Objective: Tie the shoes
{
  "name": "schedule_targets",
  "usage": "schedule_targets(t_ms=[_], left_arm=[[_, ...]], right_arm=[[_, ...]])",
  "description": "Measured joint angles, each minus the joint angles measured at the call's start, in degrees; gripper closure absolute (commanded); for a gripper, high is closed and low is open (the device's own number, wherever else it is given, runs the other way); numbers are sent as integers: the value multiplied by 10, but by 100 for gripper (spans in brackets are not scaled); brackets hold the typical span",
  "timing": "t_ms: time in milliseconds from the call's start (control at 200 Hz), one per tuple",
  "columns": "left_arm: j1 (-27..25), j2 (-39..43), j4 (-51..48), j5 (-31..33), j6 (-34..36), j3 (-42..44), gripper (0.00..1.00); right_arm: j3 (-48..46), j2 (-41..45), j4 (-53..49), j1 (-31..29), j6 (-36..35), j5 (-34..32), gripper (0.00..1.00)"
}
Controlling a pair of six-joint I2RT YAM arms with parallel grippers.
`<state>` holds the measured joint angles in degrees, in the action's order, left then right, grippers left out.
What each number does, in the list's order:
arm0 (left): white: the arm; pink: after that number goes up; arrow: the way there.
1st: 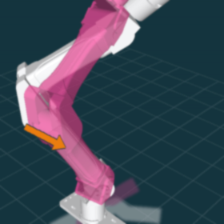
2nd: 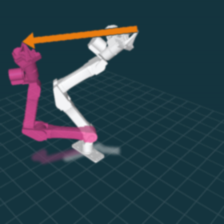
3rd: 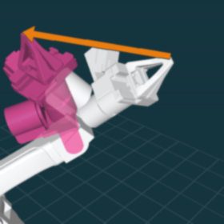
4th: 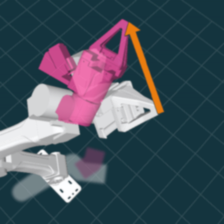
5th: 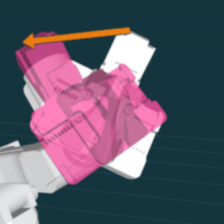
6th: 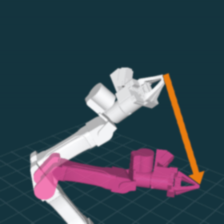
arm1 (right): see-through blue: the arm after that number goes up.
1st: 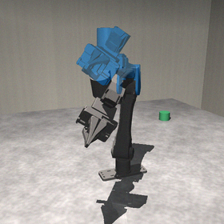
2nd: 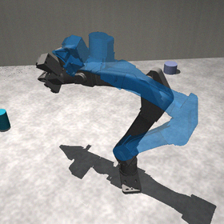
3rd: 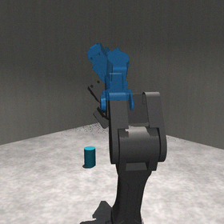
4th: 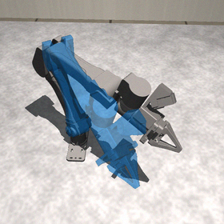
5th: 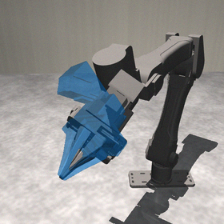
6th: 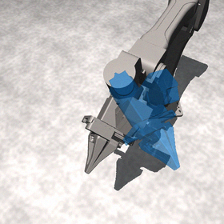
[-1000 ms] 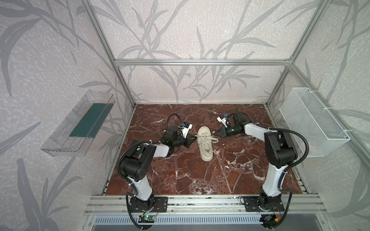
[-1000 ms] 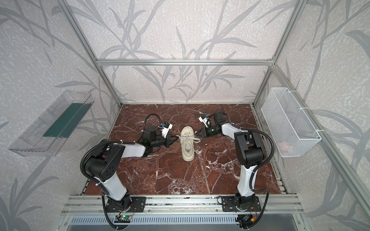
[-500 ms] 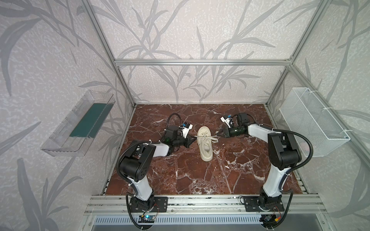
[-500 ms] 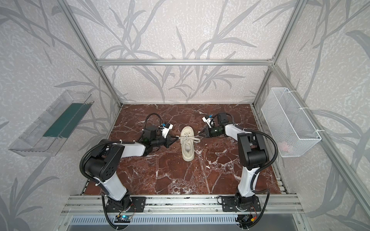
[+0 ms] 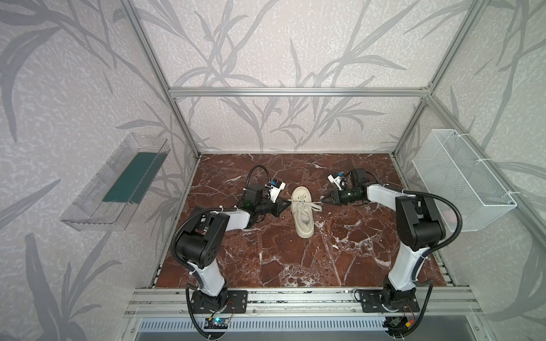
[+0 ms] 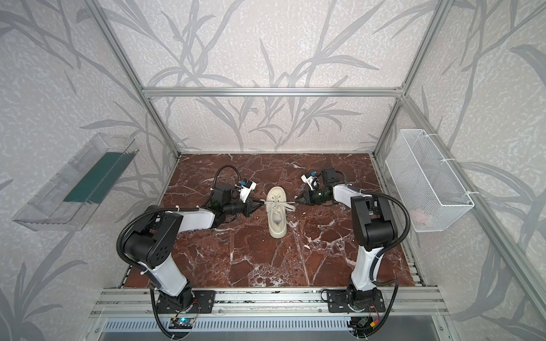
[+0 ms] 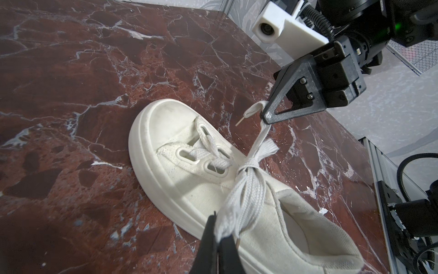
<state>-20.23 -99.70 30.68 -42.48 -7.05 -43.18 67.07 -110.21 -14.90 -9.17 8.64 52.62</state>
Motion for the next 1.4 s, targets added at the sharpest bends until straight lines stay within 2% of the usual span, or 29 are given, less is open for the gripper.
schedule_targets(t_ms=[40, 115, 195, 310, 415, 560, 760, 995, 1135, 1280, 1400], left_arm=[[0, 0, -3, -2, 0, -1, 100], [0, 0, -3, -6, -3, -5, 100], [0, 0, 3, -7, -10, -7, 100], [0, 0, 11, -7, -21, -7, 100], [0, 0, 15, -7, -25, -7, 100], [0, 0, 15, -7, -26, -7, 100], [0, 0, 15, -7, -26, -7, 100], [0, 0, 15, -7, -26, -7, 100], [0, 0, 15, -8, -27, -7, 100], [0, 0, 15, -9, -28, -7, 100], [0, 0, 15, -9, -29, -7, 100]], right_arm=[[4, -12, 0, 0, 4, 5, 95], [6, -25, -3, 2, 9, 10, 79], [6, -26, -6, 6, 13, 10, 70], [6, -26, -6, 15, 16, 7, 62], [-2, -16, -6, 23, 22, -3, 59], [-23, 17, -4, 37, 37, -17, 58], [-53, 73, 1, 36, 57, -37, 61], [-73, 151, 4, -55, 3, -92, 71], [-54, 129, -2, -101, -34, -114, 76], [-8, 63, -11, -106, -59, -131, 76], [5, 41, -25, -109, -75, -139, 75]])
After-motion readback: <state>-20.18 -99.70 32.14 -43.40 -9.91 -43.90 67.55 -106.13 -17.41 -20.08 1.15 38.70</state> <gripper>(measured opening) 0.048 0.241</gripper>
